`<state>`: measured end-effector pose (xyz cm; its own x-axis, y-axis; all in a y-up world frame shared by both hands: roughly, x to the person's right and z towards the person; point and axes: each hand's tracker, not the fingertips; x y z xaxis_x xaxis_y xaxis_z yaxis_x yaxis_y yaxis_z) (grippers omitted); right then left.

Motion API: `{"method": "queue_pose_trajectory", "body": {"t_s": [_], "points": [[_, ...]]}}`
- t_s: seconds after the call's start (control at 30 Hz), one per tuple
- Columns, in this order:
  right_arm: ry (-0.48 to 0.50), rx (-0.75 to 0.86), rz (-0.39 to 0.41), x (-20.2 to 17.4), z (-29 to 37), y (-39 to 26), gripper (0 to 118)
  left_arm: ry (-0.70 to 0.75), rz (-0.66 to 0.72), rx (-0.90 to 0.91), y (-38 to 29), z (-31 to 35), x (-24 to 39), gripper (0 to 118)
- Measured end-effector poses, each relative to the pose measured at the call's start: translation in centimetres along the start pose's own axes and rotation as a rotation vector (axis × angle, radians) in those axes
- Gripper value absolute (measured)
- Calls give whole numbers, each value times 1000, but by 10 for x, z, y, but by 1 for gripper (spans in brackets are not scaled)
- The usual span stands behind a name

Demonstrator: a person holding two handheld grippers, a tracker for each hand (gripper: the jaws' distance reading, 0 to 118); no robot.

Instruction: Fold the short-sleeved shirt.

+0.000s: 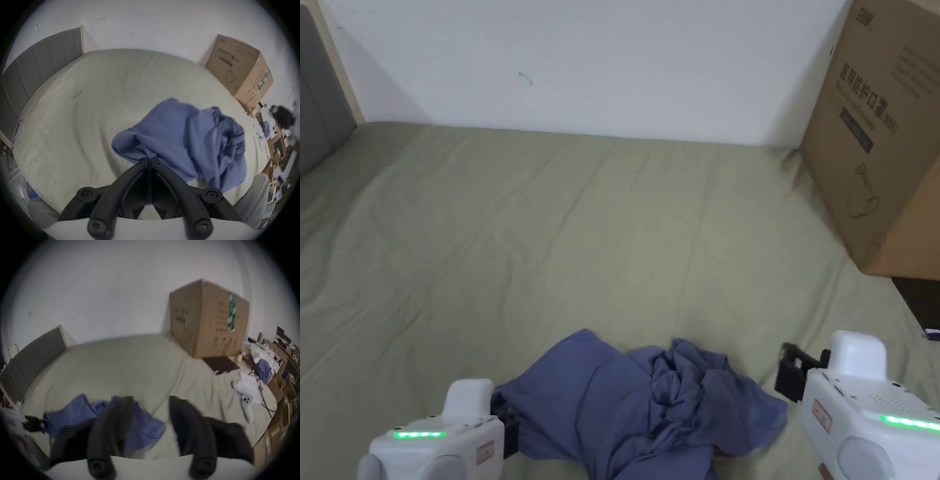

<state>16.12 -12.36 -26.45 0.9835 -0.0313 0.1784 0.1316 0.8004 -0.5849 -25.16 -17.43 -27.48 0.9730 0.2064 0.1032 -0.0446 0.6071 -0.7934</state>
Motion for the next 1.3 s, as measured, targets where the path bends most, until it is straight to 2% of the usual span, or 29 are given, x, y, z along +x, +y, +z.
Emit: {"method": "queue_pose_trajectory", "body": {"t_s": [0.03, 0.17, 0.33, 0.37, 0.4, 0.47, 0.5, 0.53, 0.57, 0.63, 0.73, 0.9, 1.07, 1.3], "points": [[1, -37, 0, 1, -13, -2, 85, -14, 6, 13, 5, 5, 0, 2], [-7, -231, 54, 4, -75, -16, 92, -42, 11, 51, 18, 15, 0, 2], [29, -398, 77, 4, -126, -37, 92, -56, 10, 37, 20, 4, -1, 2], [30, -414, 84, 2, -130, -43, 89, -54, 9, 33, 19, 2, -2, 2], [29, -427, 89, 1, -136, -48, 78, -51, 9, 28, 19, 0, -4, 2], [69, -453, 67, 1, -137, -53, 47, -58, 16, 10, 17, -4, -6, 2], [82, -420, 44, -1, -129, -53, 33, -64, 24, 3, 16, -5, -8, 2], [85, -406, 46, -3, -122, -51, 13, -68, 32, 0, 15, -5, -10, 2], [94, -398, 58, -5, -119, -49, 8, -72, 40, -1, 15, -5, -12, 2], [91, -357, 86, -9, -104, -43, 8, -77, 52, -2, 14, -5, -14, 2], [99, -255, 56, -5, -75, -24, 8, -104, 90, 16, 18, 1, -18, 2], [112, -54, 77, 0, -14, 38, 8, -184, 192, 113, 53, 23, -29, 2], [99, 120, 100, 2, 27, 111, 8, -148, 145, 258, 130, 55, -44, 2], [61, 275, 131, -10, 45, 206, 8, -40, 85, 426, 257, 100, -64, 2]]}}
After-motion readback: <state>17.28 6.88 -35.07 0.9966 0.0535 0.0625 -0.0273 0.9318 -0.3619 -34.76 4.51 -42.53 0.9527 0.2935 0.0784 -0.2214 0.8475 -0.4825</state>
